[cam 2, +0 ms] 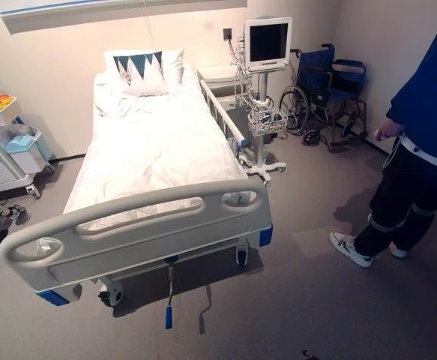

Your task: Raise the hospital bed

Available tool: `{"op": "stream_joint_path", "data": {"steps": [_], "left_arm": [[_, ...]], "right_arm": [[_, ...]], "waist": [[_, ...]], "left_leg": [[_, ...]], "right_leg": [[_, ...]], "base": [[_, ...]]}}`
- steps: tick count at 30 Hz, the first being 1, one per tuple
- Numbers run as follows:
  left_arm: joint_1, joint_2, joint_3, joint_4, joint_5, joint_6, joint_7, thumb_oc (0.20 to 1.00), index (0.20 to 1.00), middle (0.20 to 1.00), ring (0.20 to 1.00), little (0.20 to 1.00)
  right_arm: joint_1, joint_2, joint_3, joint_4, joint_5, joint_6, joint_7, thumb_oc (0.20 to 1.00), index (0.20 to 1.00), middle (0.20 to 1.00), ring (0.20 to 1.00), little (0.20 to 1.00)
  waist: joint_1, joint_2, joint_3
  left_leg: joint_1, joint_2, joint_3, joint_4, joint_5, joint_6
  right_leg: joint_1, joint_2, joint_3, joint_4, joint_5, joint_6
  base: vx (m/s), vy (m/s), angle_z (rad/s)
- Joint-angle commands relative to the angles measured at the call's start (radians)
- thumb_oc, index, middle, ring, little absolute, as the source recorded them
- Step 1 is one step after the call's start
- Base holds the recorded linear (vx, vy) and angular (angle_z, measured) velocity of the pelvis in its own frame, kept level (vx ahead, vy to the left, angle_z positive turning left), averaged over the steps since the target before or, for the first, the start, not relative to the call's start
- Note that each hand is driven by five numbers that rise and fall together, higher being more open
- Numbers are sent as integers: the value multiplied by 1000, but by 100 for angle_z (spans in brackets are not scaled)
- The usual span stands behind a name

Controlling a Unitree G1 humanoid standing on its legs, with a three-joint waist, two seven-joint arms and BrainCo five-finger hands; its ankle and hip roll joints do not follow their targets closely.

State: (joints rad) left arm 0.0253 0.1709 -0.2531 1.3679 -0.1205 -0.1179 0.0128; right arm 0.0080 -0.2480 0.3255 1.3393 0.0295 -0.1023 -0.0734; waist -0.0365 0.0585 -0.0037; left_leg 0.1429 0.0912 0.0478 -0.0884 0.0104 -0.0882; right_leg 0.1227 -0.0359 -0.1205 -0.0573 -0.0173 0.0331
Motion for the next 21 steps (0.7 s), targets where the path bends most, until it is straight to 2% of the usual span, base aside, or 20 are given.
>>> {"op": "stream_joint_path", "data": {"steps": [1,11,21], "left_arm": [[-74,-41,12,47,28,-7,11,1000,1000,1000,1000,1000],[-68,-36,10,75,94,12,33,1000,1000,1000,1000,1000],[-68,-34,35,74,58,11,35,1000,1000,1000,1000,1000]], "right_arm": [[-68,21,5,79,-3,-1,-5,1000,1000,1000,1000,1000],[-72,26,6,79,-8,7,-1,1000,1000,1000,1000,1000],[-72,20,-7,80,3,5,-4,1000,1000,1000,1000,1000]], "waist": [[24,-62,21],[28,-70,24],[28,-73,35]], "left_leg": [[19,-66,-16,22,-34,71],[16,-66,-16,22,-33,71],[5,-66,-14,23,-30,73]], "right_leg": [[-38,-38,13,63,51,68],[-40,-39,15,62,52,69],[-56,-39,18,65,56,70]], "base": [[0,0,0],[0,0,0],[0,0,0]]}}
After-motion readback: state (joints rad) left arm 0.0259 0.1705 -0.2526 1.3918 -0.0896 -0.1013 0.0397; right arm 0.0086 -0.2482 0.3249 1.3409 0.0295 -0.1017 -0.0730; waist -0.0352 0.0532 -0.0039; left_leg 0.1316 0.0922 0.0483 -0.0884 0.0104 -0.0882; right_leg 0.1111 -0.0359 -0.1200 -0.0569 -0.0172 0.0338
